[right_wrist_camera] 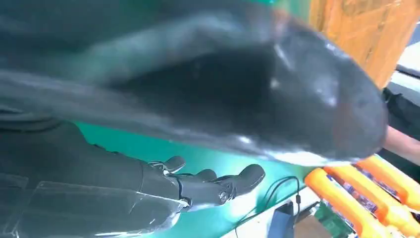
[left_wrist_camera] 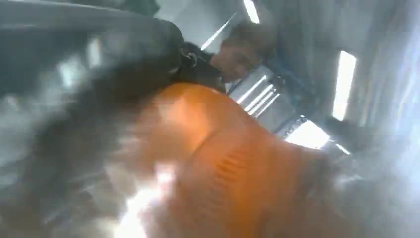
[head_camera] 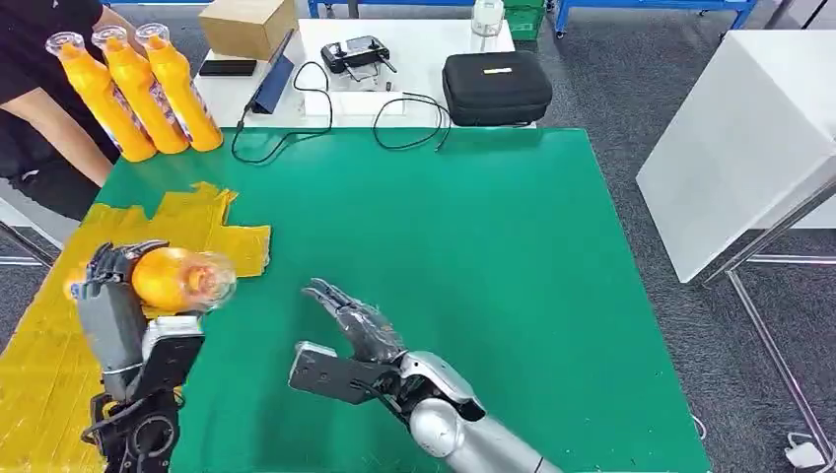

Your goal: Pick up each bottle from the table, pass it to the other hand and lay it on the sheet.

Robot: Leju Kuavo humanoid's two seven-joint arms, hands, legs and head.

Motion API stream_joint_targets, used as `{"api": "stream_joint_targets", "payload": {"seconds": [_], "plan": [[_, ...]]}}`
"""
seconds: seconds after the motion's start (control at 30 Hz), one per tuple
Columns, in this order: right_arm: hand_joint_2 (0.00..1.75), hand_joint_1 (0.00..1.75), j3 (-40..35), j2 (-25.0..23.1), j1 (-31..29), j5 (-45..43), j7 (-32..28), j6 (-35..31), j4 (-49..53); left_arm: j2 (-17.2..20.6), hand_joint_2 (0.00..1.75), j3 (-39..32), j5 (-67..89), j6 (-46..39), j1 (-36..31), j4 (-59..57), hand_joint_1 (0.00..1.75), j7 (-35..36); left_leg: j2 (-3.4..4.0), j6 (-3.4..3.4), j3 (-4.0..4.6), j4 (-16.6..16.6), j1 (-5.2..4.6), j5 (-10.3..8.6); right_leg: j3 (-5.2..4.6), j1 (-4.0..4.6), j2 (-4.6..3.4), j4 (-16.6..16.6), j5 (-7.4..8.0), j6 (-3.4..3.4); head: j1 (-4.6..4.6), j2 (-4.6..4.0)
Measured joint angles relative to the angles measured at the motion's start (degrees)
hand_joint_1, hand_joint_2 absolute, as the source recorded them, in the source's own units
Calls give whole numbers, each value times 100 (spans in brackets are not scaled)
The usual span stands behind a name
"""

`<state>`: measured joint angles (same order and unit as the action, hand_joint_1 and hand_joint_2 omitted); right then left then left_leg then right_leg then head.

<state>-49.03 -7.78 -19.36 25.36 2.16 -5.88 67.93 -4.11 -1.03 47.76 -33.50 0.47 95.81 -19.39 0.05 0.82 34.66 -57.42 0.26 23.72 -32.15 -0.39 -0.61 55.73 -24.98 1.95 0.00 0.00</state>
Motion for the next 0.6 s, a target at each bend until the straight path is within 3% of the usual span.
{"api": "stream_joint_targets", "payload": {"seconds": [0.17,0.33,0.43,0.6], "plan": [[0,0,-9,-37,-5,-68,0,53,50,238,175,15,1351,-565,-255,-738,175,453,1,0,0,0,0,0,0,0,0,0,0,0,2,0],[0,0,-13,-50,-10,-84,0,70,68,371,175,33,1624,-612,-351,-1114,175,596,1,0,2,0,0,0,-1,-1,-1,0,0,0,2,0],[0,0,-20,-66,-42,-184,0,142,70,472,175,37,2645,-610,-450,-1385,175,996,0,0,2,0,-1,0,-2,-1,0,0,0,0,2,0],[0,0,-111,-140,-54,-258,26,232,151,865,175,214,3531,-610,-924,-2803,175,1513,3,-6,-1,0,1,-4,-2,2,-2,1,3,-4,2,0]]}}
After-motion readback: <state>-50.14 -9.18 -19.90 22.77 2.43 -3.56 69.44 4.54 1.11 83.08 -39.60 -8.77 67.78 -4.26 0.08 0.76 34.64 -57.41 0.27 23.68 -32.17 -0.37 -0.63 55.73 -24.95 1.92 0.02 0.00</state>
